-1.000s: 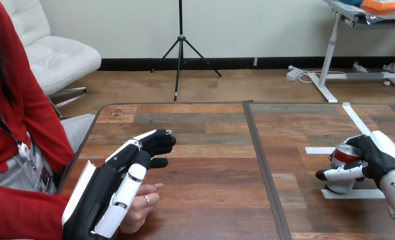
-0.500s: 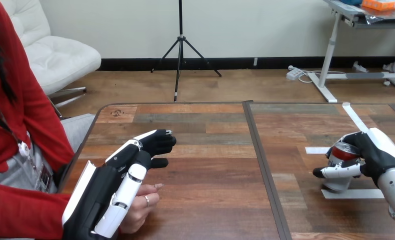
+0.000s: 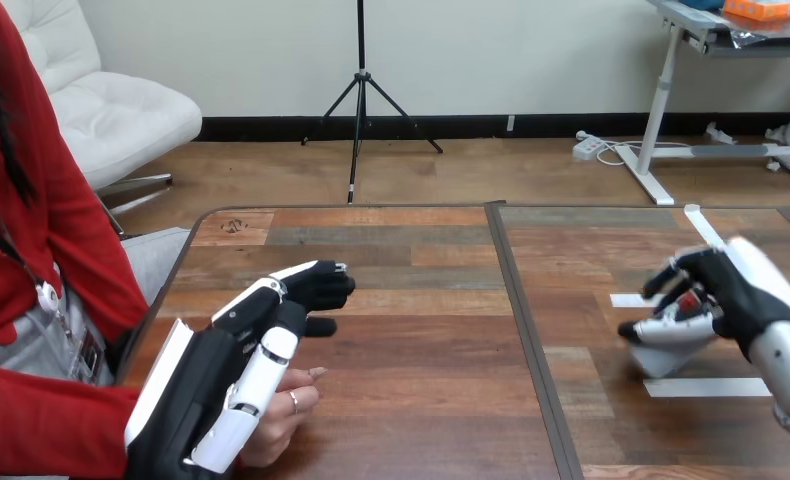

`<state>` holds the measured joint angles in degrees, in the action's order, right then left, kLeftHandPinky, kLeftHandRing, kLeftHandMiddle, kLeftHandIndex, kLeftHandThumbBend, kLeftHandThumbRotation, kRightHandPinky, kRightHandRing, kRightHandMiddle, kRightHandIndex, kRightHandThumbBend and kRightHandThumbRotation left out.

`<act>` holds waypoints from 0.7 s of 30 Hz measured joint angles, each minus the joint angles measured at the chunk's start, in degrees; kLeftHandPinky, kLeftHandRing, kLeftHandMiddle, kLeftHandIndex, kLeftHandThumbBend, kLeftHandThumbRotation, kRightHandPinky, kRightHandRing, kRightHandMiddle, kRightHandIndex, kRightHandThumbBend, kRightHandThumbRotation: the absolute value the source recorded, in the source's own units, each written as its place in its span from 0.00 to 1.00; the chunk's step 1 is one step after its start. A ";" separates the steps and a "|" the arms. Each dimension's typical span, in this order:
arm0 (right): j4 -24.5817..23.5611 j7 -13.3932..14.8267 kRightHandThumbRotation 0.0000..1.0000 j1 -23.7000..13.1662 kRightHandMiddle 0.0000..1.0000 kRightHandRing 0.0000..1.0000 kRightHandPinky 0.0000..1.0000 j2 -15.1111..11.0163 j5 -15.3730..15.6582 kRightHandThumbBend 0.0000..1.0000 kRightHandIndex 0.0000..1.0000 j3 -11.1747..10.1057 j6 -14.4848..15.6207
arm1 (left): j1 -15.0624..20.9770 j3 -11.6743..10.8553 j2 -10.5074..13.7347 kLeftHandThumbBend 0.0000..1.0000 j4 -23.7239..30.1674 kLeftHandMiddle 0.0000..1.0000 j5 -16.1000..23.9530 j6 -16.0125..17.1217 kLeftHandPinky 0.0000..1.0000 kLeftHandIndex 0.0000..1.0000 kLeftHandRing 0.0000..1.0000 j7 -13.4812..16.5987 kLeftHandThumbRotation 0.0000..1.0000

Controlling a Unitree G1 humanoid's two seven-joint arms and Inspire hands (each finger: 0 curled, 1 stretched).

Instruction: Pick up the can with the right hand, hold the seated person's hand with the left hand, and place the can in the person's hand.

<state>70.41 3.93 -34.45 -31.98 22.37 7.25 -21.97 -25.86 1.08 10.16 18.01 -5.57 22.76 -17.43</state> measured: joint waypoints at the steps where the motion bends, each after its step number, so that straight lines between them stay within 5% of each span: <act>1: -0.39 0.00 0.00 0.00 0.46 0.40 0.37 -0.02 -0.02 0.76 0.49 -0.03 -0.22 | 0.10 -0.07 -0.01 0.23 -0.02 0.76 0.50 0.15 0.70 0.74 0.77 0.22 0.83; 21: -11.35 -0.27 0.00 0.06 0.48 0.42 0.40 -2.15 -0.13 0.75 0.50 -0.60 -3.12 | 4.10 -4.60 1.45 0.30 -0.49 0.73 10.69 3.09 0.61 0.70 0.71 5.16 0.52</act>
<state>59.06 3.66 -34.39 -34.13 22.25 6.64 -25.09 -21.76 -3.52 11.61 17.52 5.12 25.85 -12.27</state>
